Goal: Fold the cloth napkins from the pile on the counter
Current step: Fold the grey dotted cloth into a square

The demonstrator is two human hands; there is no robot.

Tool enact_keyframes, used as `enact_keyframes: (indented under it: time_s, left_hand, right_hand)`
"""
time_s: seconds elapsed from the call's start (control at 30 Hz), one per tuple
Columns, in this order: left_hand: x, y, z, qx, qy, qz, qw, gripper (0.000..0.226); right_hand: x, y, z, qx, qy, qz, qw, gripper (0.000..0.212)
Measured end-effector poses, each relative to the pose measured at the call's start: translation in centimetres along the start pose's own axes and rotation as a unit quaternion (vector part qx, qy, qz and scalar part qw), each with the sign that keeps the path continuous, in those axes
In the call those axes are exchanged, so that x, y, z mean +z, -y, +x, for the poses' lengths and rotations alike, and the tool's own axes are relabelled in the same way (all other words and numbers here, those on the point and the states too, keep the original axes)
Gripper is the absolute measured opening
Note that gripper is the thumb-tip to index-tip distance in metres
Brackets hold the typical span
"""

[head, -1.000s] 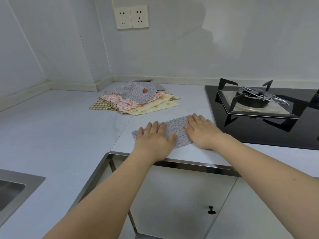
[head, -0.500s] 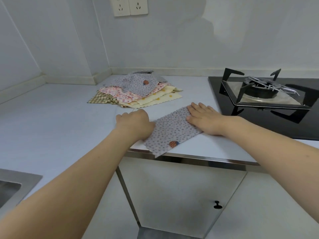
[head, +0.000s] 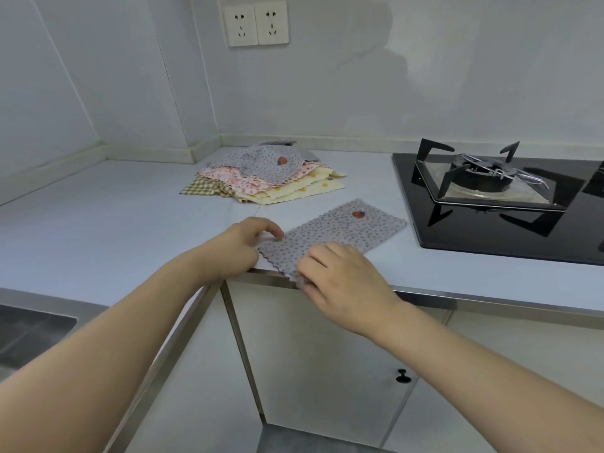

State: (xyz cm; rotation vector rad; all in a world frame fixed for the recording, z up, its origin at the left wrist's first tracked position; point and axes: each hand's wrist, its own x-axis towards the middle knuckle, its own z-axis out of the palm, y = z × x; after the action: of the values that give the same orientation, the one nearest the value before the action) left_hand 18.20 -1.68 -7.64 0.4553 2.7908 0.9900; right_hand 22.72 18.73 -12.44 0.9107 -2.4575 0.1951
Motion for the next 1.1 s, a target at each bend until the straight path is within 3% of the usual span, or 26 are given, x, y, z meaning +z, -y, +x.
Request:
enact_keyframes:
  time_s: [0.13,0.3,0.5,0.53,0.67,0.83,0.97,1.1]
  left_hand:
    - [-0.5,0.2,-1.4,0.016,0.060,-0.027,0.998,0.047]
    - [-0.6,-0.4,-0.4,0.024,0.004,-0.031,0.999,0.019]
    - [-0.2,-1.6,1.6,0.021,-0.034,-0.157,0.987,0.005]
    - [0.1,-1.8,2.0,0.018,-0.037,-0.167,0.985,0.007]
    - [1.3,-3.1,3.9,0.004,-0.037,-0.189,0.981,0.018]
    - [2.4,-5.0,7.4,-0.029,-0.029,-0.165,0.985,0.024]
    - [3.3,-6.7,10.5,-0.018,-0.065,-0.055,0.996,0.024]
    - [5.1,-7.9,13.4,-0.005,-0.111,0.095,0.989,0.024]
  right_hand:
    - [-1.8,-0.6,-0.3,0.101,-0.013,0.124,0.987,0.011]
    - [-3.2,-2.3,-0.1,0.295,-0.052,0.380,0.875,0.017]
    - [-4.2,-3.8,-0.8,0.385,-0.042,0.445,0.808,0.017]
    - [-4.1,-4.3,-1.0,0.395,-0.042,0.436,0.808,0.016]
    - [-3.9,-6.7,-1.5,0.387,-0.023,0.283,0.877,0.022]
    - [-4.4,-9.5,-1.4,0.351,0.019,0.137,0.926,0.022]
    - [-4.4,-11.8,-0.3,0.320,0.068,-0.012,0.945,0.029]
    - [-4.3,-13.8,1.2,0.315,0.106,-0.069,0.941,0.030]
